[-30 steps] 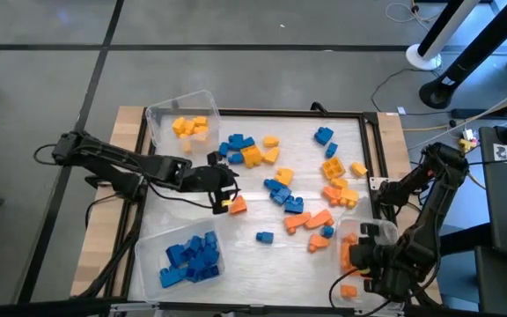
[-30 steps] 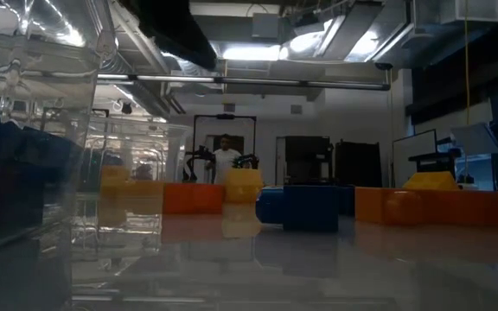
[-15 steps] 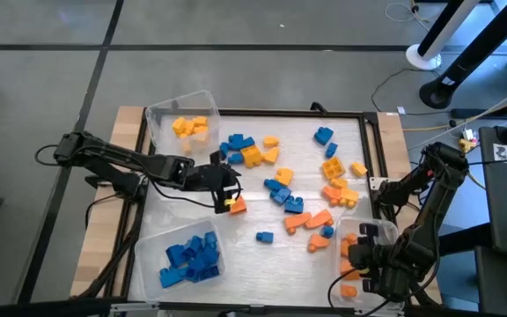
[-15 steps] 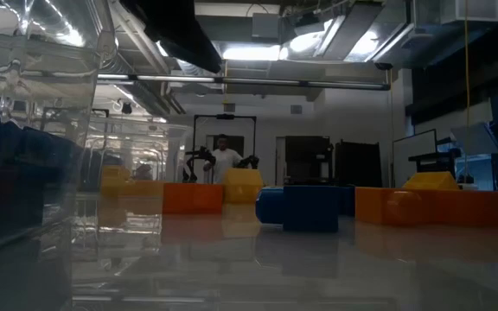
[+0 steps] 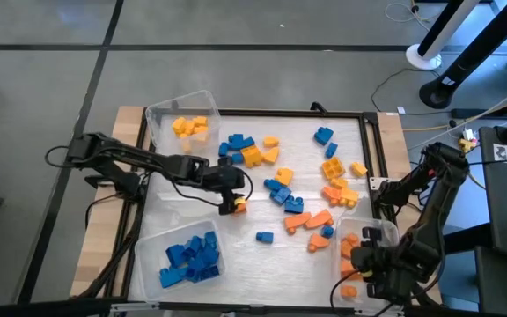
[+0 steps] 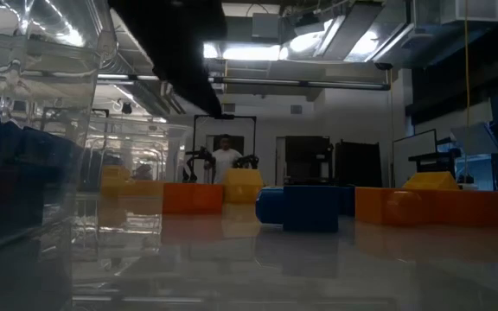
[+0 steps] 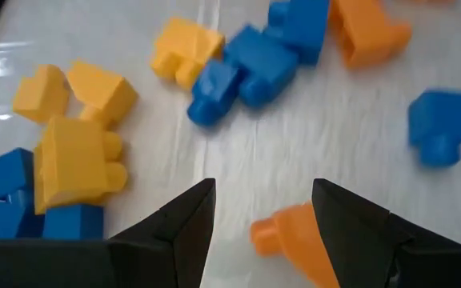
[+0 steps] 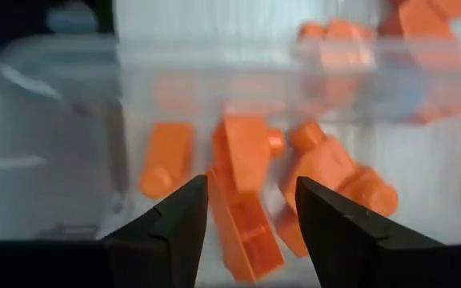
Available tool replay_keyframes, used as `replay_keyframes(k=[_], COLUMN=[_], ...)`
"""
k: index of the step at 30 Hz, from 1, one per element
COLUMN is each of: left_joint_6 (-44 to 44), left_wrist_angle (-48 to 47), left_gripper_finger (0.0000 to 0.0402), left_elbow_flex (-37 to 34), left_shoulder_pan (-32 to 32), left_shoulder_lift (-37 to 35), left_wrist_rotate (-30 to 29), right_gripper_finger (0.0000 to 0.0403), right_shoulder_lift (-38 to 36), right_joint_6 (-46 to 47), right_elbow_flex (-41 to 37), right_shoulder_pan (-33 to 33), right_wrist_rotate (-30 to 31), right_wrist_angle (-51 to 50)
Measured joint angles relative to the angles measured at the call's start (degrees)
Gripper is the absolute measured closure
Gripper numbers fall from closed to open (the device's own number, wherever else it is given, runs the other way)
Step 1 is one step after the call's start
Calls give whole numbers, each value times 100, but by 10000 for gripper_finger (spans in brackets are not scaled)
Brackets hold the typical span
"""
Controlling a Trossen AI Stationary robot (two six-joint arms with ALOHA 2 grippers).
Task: Sort blocks
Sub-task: Put the orange game piece into the bottom right transparent bin
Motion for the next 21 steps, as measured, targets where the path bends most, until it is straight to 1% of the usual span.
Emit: replay_keyframes(k=[4, 6, 10, 15, 21], left_joint_6=[343, 502, 540, 540, 539], left_wrist_angle=[32, 56, 127, 71, -99], left_gripper_finger=[204, 204, 204, 204, 204], left_elbow_flex=[0, 0, 0, 0, 0], left_shoulder_pan=[-42, -84, -236, -430, -599], left_shoulder_lift=[369, 558, 860, 965, 963], left_wrist_rotate=[26, 66, 145, 147, 144], right_gripper_finger=[212, 212, 212, 212, 212], right_shoulder_lift=[-1, -2, -3, -5, -5], right_joint_6=[-118, -353, -907, -1510, -1675], right_elbow_flex=[409, 602, 901, 1069, 1074], right_shoulder_pan=[0, 0, 0, 0, 0], right_wrist_rotate=[377, 616, 1239, 2007, 2435], right_wrist_angle=[-9, -2, -2, 13, 13])
